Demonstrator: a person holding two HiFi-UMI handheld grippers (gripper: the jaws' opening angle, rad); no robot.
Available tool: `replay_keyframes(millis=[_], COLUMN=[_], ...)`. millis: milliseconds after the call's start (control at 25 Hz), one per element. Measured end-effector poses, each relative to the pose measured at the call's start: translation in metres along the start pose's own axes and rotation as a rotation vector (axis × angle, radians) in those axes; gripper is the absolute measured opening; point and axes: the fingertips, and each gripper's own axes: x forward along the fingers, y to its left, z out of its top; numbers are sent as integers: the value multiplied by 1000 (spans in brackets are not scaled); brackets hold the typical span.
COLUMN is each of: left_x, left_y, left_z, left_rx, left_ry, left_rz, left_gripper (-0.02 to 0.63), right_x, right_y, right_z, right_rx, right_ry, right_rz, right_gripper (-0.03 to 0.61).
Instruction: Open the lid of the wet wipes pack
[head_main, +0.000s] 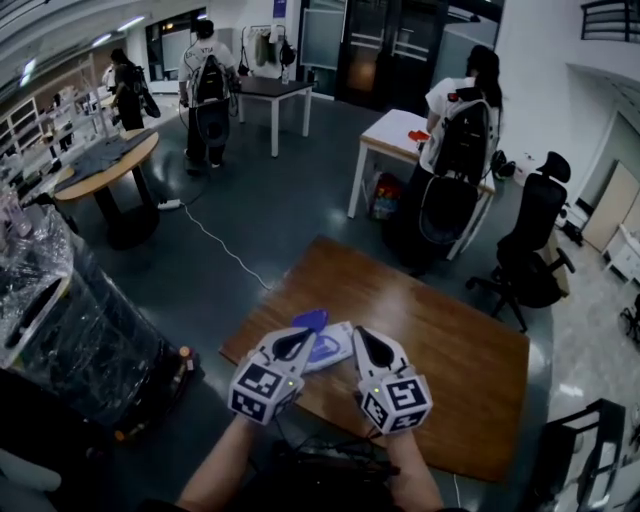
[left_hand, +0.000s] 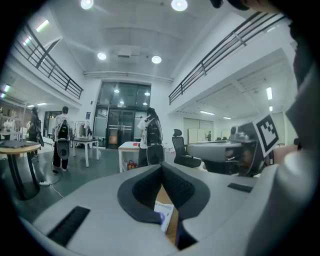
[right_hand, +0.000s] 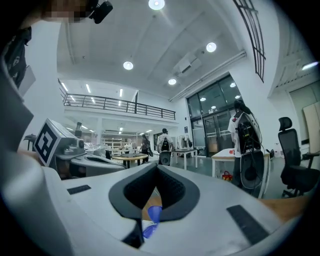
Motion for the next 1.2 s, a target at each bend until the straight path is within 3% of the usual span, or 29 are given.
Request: replay_keyframes(millis=[400, 1200], left_x=[-7, -9], left_y=[-27, -42], left_z=[18, 33], left_rx=[17, 45], left_ry=[-20, -39], left_rz=[57, 88], left_gripper=[-3, -3], right_x=[-20, -31], right_y=[3, -1], right_z=[21, 36], right_rx=[-10, -22], right_ry=[-52, -72], right_rz=[108, 136], right_gripper=[9, 9])
